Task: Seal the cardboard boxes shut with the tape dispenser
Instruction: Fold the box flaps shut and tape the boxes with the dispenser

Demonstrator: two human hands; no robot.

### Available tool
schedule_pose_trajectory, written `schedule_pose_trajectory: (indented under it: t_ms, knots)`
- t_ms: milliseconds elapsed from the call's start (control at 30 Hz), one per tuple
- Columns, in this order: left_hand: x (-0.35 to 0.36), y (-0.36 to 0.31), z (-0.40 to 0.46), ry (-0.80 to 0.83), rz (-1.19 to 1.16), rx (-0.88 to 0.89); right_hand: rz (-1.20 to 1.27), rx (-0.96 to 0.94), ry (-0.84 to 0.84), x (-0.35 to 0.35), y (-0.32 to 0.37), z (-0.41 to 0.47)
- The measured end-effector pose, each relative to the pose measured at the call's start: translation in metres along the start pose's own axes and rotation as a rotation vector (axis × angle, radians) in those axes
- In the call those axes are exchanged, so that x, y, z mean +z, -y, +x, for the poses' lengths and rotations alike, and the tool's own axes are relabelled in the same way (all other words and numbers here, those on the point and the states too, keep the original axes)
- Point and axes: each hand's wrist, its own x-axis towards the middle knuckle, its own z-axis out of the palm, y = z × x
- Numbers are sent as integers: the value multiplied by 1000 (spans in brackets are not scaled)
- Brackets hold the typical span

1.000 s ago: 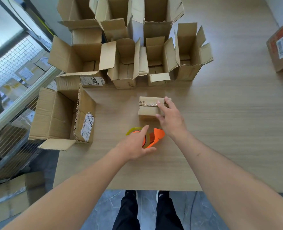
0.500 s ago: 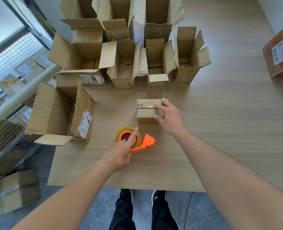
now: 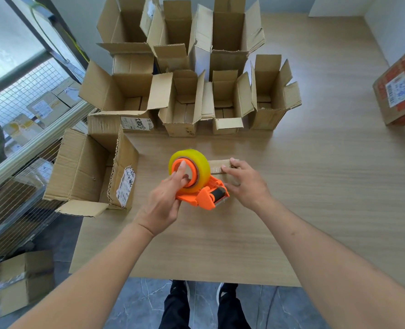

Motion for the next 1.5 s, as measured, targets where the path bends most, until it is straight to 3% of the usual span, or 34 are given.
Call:
schedule_pose_trajectory:
  t_ms: [167,467,633,867,1033,1500]
  knots:
    - [-3,-1,28,27,60,40,76,-91,24,0,-10,-7]
    - [-1,4,39,60,81,11,513,58,205,-21,-9,-14]
    - [-5,2,51,161,117,-20,635,25,284,-40,6,-22]
    - [-10,-7,60,261,166,-4,486,28,89,-21,-1,-7]
    - [-21,-15,63,398,265,207,463,130,52,-12,-5,-1]
    - [-28,-21,76,399,420,252,338,147,-15,-4,0,5]
